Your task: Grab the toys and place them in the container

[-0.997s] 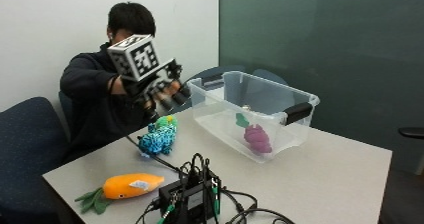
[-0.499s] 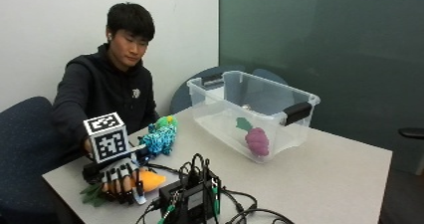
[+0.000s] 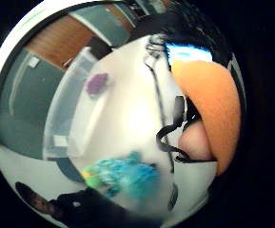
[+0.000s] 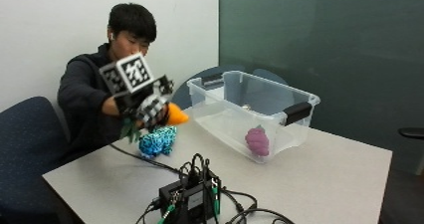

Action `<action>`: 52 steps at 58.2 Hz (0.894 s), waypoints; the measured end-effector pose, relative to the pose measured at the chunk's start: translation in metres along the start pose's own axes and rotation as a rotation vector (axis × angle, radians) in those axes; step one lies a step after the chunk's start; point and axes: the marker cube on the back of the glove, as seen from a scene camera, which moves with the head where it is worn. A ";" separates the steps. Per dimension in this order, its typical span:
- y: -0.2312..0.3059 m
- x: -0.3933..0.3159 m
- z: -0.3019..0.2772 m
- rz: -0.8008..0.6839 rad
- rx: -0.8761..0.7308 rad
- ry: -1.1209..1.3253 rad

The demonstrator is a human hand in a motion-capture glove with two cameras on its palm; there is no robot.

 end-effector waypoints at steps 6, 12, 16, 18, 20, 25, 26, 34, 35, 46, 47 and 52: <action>-0.048 -0.095 -0.065 -0.214 0.141 0.023; -0.065 -0.192 -0.096 -0.406 0.189 0.047; -0.065 -0.246 -0.099 -0.485 0.174 -0.037; -0.066 -0.269 -0.096 -0.513 0.158 -0.078; -0.070 -0.288 -0.090 -0.527 0.144 -0.089; -0.076 -0.323 -0.066 -0.577 0.075 -0.052; -0.078 -0.329 -0.061 -0.544 0.042 -0.053; -0.086 -0.324 -0.029 -0.487 -0.161 0.089; -0.086 -0.321 -0.027 -0.476 -0.192 0.088; -0.071 -0.269 -0.037 -0.449 -0.278 -0.004; -0.068 -0.262 -0.039 -0.452 -0.284 -0.005; -0.048 -0.225 -0.049 -0.497 -0.306 0.016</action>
